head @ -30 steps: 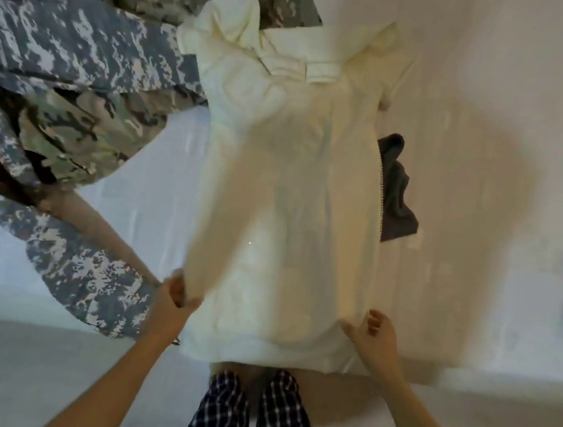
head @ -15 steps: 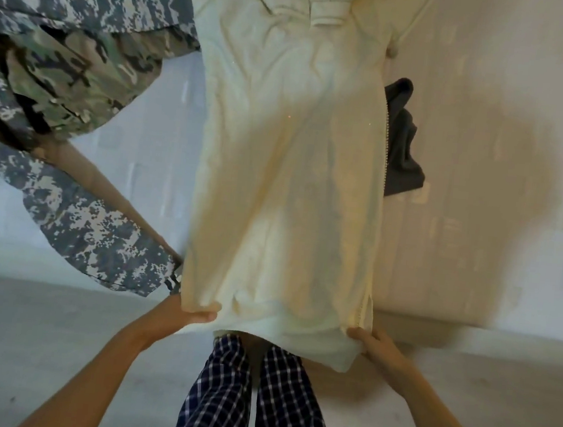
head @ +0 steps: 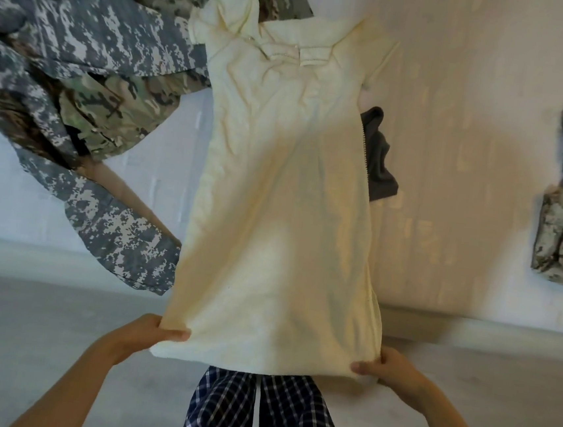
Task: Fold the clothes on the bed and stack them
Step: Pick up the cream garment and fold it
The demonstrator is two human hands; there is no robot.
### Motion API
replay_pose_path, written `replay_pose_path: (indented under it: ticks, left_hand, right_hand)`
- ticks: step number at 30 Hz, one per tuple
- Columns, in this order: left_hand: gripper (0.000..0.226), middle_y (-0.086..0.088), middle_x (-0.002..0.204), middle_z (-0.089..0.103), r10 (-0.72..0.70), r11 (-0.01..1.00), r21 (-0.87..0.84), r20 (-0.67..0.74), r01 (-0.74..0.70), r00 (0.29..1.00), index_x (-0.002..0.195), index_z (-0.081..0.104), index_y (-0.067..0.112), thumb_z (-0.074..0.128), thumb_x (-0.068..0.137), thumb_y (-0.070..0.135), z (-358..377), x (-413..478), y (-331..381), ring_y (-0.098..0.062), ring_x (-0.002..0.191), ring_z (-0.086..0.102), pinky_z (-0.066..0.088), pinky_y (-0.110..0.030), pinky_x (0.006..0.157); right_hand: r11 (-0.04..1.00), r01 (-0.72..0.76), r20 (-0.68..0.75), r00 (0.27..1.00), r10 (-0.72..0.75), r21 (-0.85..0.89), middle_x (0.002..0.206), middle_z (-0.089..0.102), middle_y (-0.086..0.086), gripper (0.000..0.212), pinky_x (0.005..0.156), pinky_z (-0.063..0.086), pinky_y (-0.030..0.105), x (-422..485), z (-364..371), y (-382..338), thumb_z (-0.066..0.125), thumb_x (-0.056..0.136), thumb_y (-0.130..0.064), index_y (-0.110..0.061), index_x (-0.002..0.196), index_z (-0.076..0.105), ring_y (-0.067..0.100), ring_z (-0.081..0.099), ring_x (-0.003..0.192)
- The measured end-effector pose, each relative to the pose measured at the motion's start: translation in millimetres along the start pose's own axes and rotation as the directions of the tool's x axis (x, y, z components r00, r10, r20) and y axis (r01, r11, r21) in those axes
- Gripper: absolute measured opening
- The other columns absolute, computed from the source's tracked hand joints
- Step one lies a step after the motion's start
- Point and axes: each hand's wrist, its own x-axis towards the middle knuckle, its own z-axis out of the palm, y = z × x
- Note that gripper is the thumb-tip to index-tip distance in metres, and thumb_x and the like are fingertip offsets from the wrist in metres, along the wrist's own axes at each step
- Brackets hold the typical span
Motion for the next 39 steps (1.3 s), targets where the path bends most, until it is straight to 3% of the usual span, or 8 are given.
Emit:
replay_pose_path:
  ticks: [7, 11, 16, 23, 28, 30, 35, 39]
  left_hand:
    - [0.08, -0.01, 0.127, 0.061, 0.042, 0.849, -0.529, 0.054, -0.007, 0.998, 0.117, 0.059, 0.003, 0.088, 0.052, 0.038, 29, -1, -35, -0.024, 0.119, 0.053, 0.027, -0.042, 0.114]
    - [0.074, -0.006, 0.125, 0.063, 0.125, 0.887, -0.456, 0.073, -0.078, 0.989, 0.119, 0.057, 0.011, 0.083, 0.054, 0.032, 51, 0, -31, -0.019, 0.113, 0.058, 0.041, -0.034, 0.099]
    - [0.068, -0.01, 0.132, 0.058, 0.291, 0.778, -0.605, 0.108, -0.169, 0.951, 0.135, 0.044, 0.013, 0.076, 0.075, 0.023, 58, 17, -7, -0.028, 0.122, 0.055, 0.035, -0.048, 0.109]
    - [0.077, -0.004, 0.121, 0.065, 0.104, 0.839, -0.536, -0.005, -0.091, 0.995, 0.13, 0.052, 0.01, 0.08, 0.063, 0.037, 92, 38, 4, -0.023, 0.116, 0.058, 0.038, -0.045, 0.108]
    - [0.061, -0.008, 0.123, 0.065, 0.154, 0.593, -0.802, 0.024, -0.073, 0.988, 0.13, 0.053, 0.01, 0.07, 0.079, 0.038, 111, 42, 2, -0.026, 0.114, 0.061, 0.049, -0.04, 0.094]
    - [0.052, -0.009, 0.123, 0.065, 0.229, 0.478, -0.872, 0.007, -0.106, 0.973, 0.134, 0.05, 0.01, 0.057, 0.09, 0.035, 119, 48, 15, -0.024, 0.112, 0.063, 0.056, -0.035, 0.083]
    - [0.054, -0.016, 0.103, 0.069, 0.224, 0.211, -0.975, -0.024, -0.073, 0.974, 0.121, 0.06, 0.004, 0.076, 0.073, 0.025, 131, 62, 72, -0.031, 0.085, 0.07, 0.057, -0.04, 0.065]
    - [0.032, -0.011, 0.107, 0.071, 0.27, 0.367, -0.93, 0.079, -0.027, 0.959, 0.106, 0.074, 0.014, 0.069, 0.078, 0.03, 118, 54, 87, -0.028, 0.093, 0.07, 0.058, -0.039, 0.068]
  right_hand:
    - [0.988, -0.02, -0.079, 0.996, 0.033, 0.155, 0.099, 0.074, 0.007, 0.056, 0.086, 0.05, 0.032, -12, 9, 20, 0.081, 0.054, -0.041, -0.003, 0.095, 0.074, 0.022, 0.067, 0.097]
    - [0.974, 0.001, -0.005, 1.0, 0.0, 0.229, 0.104, 0.072, 0.008, 0.064, 0.089, 0.049, 0.035, -14, 15, 27, 0.091, 0.05, -0.029, -0.002, 0.104, 0.068, 0.024, 0.066, 0.1]
    - [0.927, 0.006, 0.035, 0.999, -0.02, 0.374, 0.106, 0.071, 0.011, 0.058, 0.079, 0.055, 0.036, -21, 25, 17, 0.079, 0.061, -0.011, -0.005, 0.116, 0.059, 0.028, 0.068, 0.099]
    - [0.974, 0.016, 0.002, 1.0, -0.017, 0.225, 0.111, 0.066, 0.012, 0.066, 0.091, 0.05, 0.042, -57, 58, -27, 0.081, 0.058, -0.022, -0.006, 0.117, 0.056, 0.029, 0.062, 0.102]
    - [0.869, -0.056, 0.154, 0.988, -0.023, 0.492, 0.081, 0.073, 0.018, 0.054, 0.053, 0.053, 0.029, -90, 67, -54, 0.075, 0.026, -0.011, 0.0, 0.079, 0.072, 0.028, 0.07, 0.066]
    - [0.792, -0.061, 0.169, 0.984, -0.053, 0.607, 0.077, 0.071, 0.022, 0.063, 0.054, 0.052, 0.032, -93, 68, -55, 0.082, 0.005, -0.011, 0.005, 0.065, 0.073, 0.029, 0.069, 0.06]
    - [0.769, -0.007, 0.064, 0.997, -0.044, 0.639, 0.053, 0.066, 0.017, 0.007, 0.05, 0.051, 0.023, -91, 53, -56, 0.069, 0.064, 0.008, 0.006, 0.07, 0.065, 0.017, 0.067, 0.049]
    - [0.507, 0.083, 0.02, 0.981, -0.194, 0.858, 0.091, 0.071, 0.023, 0.081, 0.049, 0.056, 0.04, -83, 49, -58, 0.088, 0.024, -0.009, -0.002, 0.102, 0.065, 0.035, 0.071, 0.07]
